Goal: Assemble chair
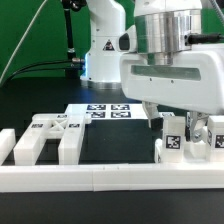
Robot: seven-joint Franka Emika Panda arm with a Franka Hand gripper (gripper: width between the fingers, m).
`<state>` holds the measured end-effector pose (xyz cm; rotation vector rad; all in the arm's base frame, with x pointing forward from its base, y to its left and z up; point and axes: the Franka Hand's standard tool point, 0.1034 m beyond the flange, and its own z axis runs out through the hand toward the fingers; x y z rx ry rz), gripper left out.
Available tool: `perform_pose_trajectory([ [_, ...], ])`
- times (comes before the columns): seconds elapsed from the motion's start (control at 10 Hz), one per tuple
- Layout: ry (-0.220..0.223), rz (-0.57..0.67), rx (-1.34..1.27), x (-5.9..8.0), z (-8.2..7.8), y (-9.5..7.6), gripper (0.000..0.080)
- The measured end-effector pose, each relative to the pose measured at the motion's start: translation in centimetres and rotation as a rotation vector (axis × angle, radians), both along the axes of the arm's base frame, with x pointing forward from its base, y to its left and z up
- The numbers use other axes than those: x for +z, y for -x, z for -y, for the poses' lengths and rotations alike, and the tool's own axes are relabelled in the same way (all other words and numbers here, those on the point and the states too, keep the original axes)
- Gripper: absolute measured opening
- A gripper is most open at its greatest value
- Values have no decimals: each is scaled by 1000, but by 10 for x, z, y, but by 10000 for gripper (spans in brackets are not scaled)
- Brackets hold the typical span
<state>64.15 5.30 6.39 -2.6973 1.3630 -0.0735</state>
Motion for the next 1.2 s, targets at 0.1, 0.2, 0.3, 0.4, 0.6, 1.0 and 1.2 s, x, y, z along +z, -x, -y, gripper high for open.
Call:
perform_pose_trajectory([
  [0.1, 28, 13, 136, 0, 0, -1, 649],
  [0.2, 67, 43, 336, 1, -4, -4, 649],
  [0.3, 91, 85, 418, 0, -3, -6, 649],
  [0.4, 82, 76, 354, -1, -3, -5, 603],
  [0.6, 80, 75, 334, -1, -3, -5, 470],
  [1.0, 31, 41, -44, 0, 0, -4, 288],
  [1.2, -23, -38, -378, 3, 1, -3, 288],
])
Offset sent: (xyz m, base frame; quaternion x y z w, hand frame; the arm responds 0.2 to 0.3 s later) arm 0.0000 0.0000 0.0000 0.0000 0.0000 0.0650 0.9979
